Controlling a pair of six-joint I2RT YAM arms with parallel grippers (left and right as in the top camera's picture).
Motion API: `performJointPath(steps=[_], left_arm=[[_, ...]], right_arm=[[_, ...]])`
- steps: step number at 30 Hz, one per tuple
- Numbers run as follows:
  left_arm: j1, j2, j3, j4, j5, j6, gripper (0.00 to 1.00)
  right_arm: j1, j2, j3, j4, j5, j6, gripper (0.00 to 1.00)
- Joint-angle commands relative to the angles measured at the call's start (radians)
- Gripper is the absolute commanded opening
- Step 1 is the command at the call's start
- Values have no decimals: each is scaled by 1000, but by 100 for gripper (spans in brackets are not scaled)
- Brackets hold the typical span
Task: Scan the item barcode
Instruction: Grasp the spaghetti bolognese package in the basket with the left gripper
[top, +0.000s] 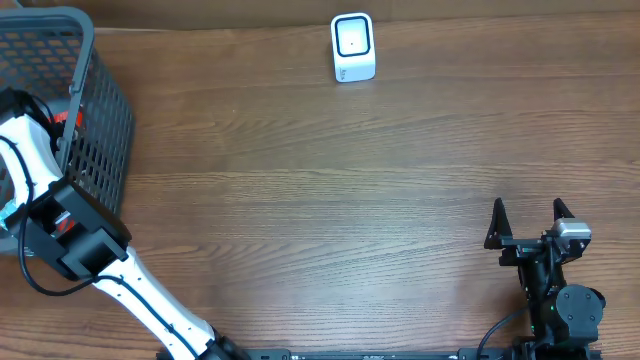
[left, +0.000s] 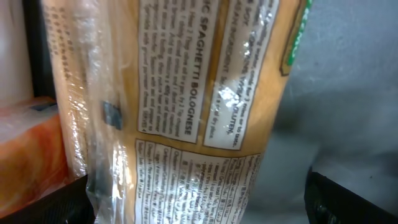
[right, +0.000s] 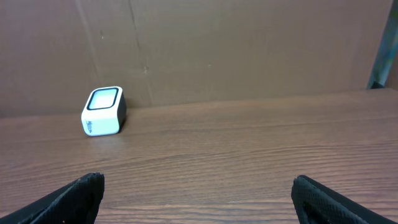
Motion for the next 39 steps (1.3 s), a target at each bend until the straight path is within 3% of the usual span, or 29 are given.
performJointPath(steps=[1, 7, 11, 21, 26, 34, 36, 39], left_arm=[[2, 44, 66, -6, 20, -53, 96], [-3, 42, 241, -68, 27, -90, 98], [-3, 43, 265, -66, 27, -88, 100], [2, 45, 109, 46, 83, -43, 100], [5, 45, 27, 90, -34, -44, 100], [16, 45, -77, 137, -36, -44, 100], [14, 45, -103, 149, -31, -44, 92], [14, 45, -132, 161, -13, -44, 50]], right_arm=[[-2, -8, -10, 6, 12, -5, 100], [-2, -8, -10, 6, 12, -5, 100], [-2, -8, -10, 6, 12, -5, 100], [-2, -8, -10, 6, 12, -5, 100], [-2, -8, -10, 6, 12, -5, 100], [-2, -8, -10, 6, 12, -5, 100], [-2, -8, -10, 6, 12, -5, 100], [-2, -8, -10, 6, 12, -5, 100]])
